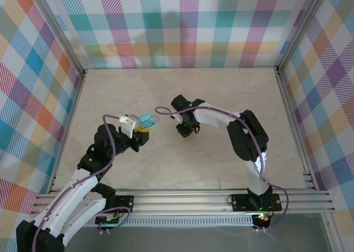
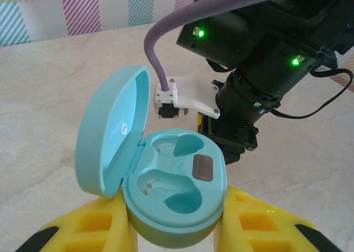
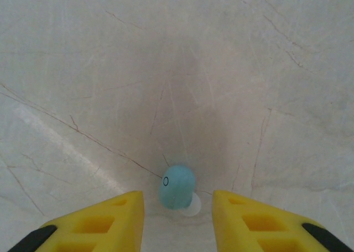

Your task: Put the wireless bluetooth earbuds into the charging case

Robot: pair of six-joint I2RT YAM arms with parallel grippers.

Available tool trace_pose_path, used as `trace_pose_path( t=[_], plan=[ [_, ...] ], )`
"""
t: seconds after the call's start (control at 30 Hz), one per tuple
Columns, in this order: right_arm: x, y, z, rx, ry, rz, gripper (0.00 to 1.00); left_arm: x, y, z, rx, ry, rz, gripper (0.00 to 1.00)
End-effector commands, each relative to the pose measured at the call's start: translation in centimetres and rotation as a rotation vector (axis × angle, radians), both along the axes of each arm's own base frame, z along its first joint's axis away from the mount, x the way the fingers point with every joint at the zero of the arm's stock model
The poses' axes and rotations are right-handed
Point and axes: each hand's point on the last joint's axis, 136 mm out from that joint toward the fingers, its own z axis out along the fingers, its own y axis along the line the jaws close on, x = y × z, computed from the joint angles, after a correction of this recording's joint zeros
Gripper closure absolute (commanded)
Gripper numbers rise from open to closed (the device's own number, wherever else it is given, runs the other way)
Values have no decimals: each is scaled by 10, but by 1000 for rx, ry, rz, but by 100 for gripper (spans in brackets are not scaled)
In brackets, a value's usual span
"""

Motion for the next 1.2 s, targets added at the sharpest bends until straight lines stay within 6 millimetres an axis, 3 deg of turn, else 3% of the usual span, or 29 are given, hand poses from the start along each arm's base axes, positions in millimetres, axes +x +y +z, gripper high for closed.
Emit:
trace_pose_path(
  t=[0.0,0.57,0.7,0.93,1.17],
  plan=[
    [0,3,-3,-19,8,0,62,2,2,3,-2,-8,4,100],
    [-4,3,-20,-45,47,8,71,0,1,1,-3,-3,-5,100],
    [-2,4,-11,-32,29,9,80,0,0,2,-5,-1,-11,100],
    [-1,4,11,10,-13,8,84,-1,-1,3,-9,-2,-18,100],
    [-1,5,59,193,-36,-61,85,-4,-4,10,-14,-7,-42,100]
  ],
)
